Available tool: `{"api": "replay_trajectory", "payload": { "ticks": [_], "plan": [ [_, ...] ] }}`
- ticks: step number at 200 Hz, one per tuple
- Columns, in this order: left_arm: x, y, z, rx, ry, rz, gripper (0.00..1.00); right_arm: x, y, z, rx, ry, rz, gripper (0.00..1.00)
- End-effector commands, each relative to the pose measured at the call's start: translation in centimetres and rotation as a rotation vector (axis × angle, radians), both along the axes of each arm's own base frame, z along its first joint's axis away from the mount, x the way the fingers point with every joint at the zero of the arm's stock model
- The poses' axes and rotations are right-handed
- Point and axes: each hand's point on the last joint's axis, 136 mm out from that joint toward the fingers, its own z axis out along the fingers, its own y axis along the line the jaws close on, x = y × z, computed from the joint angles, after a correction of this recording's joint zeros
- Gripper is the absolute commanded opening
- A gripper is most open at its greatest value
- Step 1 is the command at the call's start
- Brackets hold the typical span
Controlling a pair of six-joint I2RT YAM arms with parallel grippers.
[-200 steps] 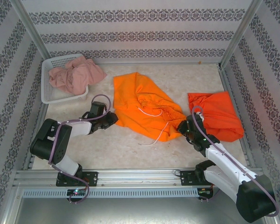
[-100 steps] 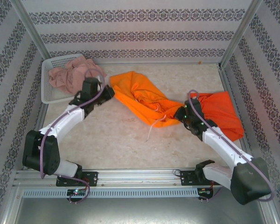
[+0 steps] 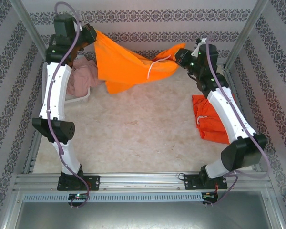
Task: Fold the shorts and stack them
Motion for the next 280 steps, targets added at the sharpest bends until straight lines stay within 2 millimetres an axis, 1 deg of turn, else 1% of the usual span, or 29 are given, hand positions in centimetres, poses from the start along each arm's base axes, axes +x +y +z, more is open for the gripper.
{"api": "replay_trajectory", "payload": {
  "ticks": [1,15,26,32,34,40,51,66,75,81,91,99,106,114,120,131,146,151,153,155,166,175,182,196,218,222,231,255,280],
  "plan": [
    [-5.0,0.6,1.9,0.082,0.021,-0.008,0.00,-2.0,-2.6,1.3,0.007,-0.074,-0.053,0.00],
    [-7.0,0.1,0.7,0.086,0.031,-0.035,0.00,-3.1,-4.0,-2.3,0.004,-0.028,-0.097,0.00],
    [-8.5,-0.4,-1.6,0.080,0.028,-0.054,0.00,-4.2,-4.8,-6.2,-0.003,0.028,-0.124,0.01],
    [-9.8,-0.6,-2.8,0.069,0.011,-0.059,0.00,-5.1,-5.0,-8.5,-0.001,0.058,-0.132,0.01],
    [-10.0,-0.7,-3.8,0.064,0.019,-0.060,0.00,-5.3,-5.1,-9.3,-0.001,0.071,-0.134,0.01],
    [-11.3,-0.7,-5.1,0.043,0.005,-0.056,0.00,-6.2,-5.2,-11.7,0.002,0.107,-0.136,0.03],
    [-13.8,-0.8,-8.9,0.004,0.025,-0.051,0.00,-8.1,-5.4,-16.1,0.004,0.186,-0.139,0.05],
    [-17.3,-1.3,-14.8,-0.021,0.106,-0.051,0.00,-11.3,-5.4,-21.6,0.006,0.293,-0.134,0.08],
    [-19.5,-1.7,-18.2,-0.030,0.162,-0.055,0.00,-13.4,-5.3,-24.1,0.011,0.346,-0.127,0.12],
    [-21.0,-1.8,-20.4,-0.035,0.202,-0.055,0.00,-14.7,-5.3,-25.3,0.015,0.371,-0.120,0.16],
    [-23.3,-2.2,-24.1,-0.055,0.280,-0.053,0.00,-16.7,-5.2,-26.5,0.007,0.391,-0.105,0.24],
    [-25.0,-2.3,-26.5,-0.075,0.334,-0.053,0.00,-18.1,-5.5,-27.2,-0.004,0.403,-0.107,0.30],
    [-26.3,-2.3,-28.4,-0.092,0.387,-0.038,0.00,-19.2,-5.8,-27.4,-0.006,0.402,-0.115,0.39],
    [-27.5,-2.2,-29.8,-0.107,0.420,-0.031,0.10,-19.9,-6.0,-26.8,-0.003,0.375,-0.123,0.44],
    [-28.2,-2.0,-30.2,-0.110,0.426,-0.026,0.21,-20.7,-6.2,-27.5,-0.006,0.375,-0.124,0.46],
    [-29.0,-1.4,-29.6,-0.097,0.403,-0.009,0.39,-21.3,-6.3,-26.5,-0.010,0.327,-0.122,0.49],
    [-29.1,-0.5,-26.9,-0.064,0.316,0.014,0.60,-21.6,-6.5,-24.9,-0.031,0.276,-0.125,0.56],
    [-29.0,-0.4,-25.9,-0.057,0.287,0.018,0.67,-21.7,-6.5,-25.0,-0.048,0.277,-0.122,0.58],
    [-28.9,-0.3,-25.5,-0.054,0.276,0.019,0.69,-21.5,-6.5,-24.0,-0.049,0.256,-0.120,0.59],
    [-28.9,-0.3,-25.1,-0.049,0.265,0.017,0.70,-21.5,-6.5,-23.6,-0.056,0.248,-0.120,0.60],
    [-28.3,-0.7,-23.4,-0.050,0.226,-0.004,0.77,-21.1,-6.4,-22.6,-0.102,0.236,-0.107,0.64],
    [-27.6,-1.4,-22.7,-0.061,0.214,-0.033,0.81,-20.5,-6.2,-21.7,-0.154,0.226,-0.095,0.67],
    [-26.9,-2.2,-22.4,-0.084,0.212,-0.062,0.83,-19.8,-6.0,-21.1,-0.197,0.227,-0.086,0.70],
    [-25.3,-3.9,-22.9,-0.148,0.227,-0.116,0.87,-17.9,-5.5,-20.2,-0.281,0.247,-0.068,0.77],
    [-23.4,-6.3,-25.3,-0.183,0.272,-0.168,0.90,-13.8,-4.4,-20.2,-0.388,0.326,-0.029,0.84],
    [-23.2,-6.6,-25.8,-0.174,0.280,-0.169,0.91,-13.0,-4.4,-20.7,-0.410,0.352,-0.029,0.85],
    [-22.7,-7.1,-27.2,-0.153,0.300,-0.167,0.92,-11.2,-4.6,-20.8,-0.453,0.397,-0.040,0.87],
    [-21.8,-8.2,-31.2,-0.114,0.367,-0.167,0.93,-6.7,-5.3,-23.4,-0.540,0.572,-0.047,0.87],
    [-21.1,-8.3,-35.7,-0.089,0.438,-0.147,0.95,-2.8,-4.7,-26.1,-0.451,0.662,-0.016,0.81]
  ]
}}
